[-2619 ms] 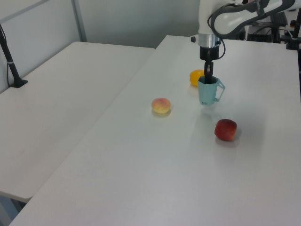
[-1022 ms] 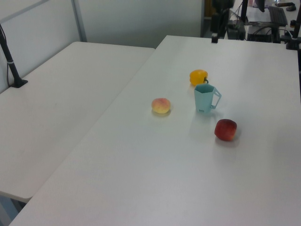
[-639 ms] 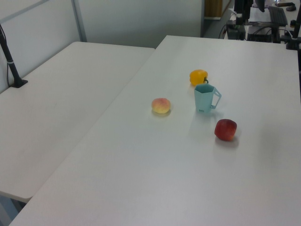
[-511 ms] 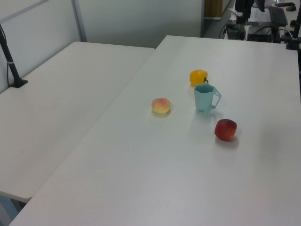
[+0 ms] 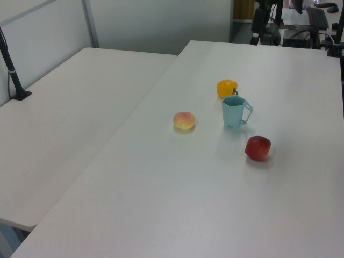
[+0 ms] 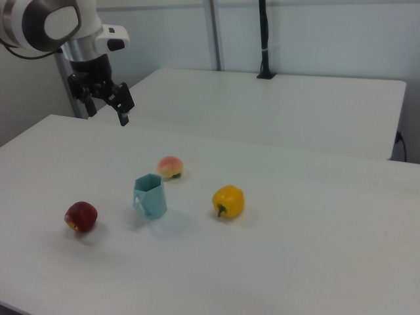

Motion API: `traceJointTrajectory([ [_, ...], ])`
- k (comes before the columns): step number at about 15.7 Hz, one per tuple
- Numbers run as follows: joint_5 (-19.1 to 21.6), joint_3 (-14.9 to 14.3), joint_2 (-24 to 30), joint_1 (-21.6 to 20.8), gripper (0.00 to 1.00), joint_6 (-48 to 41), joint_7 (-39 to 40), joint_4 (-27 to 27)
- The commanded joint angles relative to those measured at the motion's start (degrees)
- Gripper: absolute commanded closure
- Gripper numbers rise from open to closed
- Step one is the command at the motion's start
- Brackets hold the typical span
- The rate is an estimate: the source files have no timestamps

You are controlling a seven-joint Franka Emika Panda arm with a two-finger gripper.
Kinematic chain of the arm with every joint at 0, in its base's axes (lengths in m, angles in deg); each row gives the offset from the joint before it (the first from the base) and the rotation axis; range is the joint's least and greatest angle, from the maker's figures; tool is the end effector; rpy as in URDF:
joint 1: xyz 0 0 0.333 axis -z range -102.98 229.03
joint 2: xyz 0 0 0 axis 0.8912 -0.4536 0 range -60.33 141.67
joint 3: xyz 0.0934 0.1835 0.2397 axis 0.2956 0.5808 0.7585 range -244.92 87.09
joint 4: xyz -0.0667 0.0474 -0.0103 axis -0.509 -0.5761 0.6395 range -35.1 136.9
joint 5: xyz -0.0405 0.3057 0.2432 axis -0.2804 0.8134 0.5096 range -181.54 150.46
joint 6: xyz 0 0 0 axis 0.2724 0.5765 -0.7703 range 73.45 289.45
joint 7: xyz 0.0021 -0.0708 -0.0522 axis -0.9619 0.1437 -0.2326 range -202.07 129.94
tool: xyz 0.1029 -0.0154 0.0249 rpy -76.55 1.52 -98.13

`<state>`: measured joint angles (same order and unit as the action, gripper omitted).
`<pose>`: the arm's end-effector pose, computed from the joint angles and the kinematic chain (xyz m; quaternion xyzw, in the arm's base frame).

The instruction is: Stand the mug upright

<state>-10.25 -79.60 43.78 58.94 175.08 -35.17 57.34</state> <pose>0.5527 0.0410 0.6185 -0.9964 -0.0317 -0.0626 0.0474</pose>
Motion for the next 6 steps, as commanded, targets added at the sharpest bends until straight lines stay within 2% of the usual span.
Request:
traceJointTrajectory([
  [1, -1.07, -2.12, 1.54, -1.63, 0.0, 1.14, 0.95, 1.39],
  [6, -0.98, -2.04, 1.37, -1.63, 0.0, 1.06, 0.78, 1.3],
])
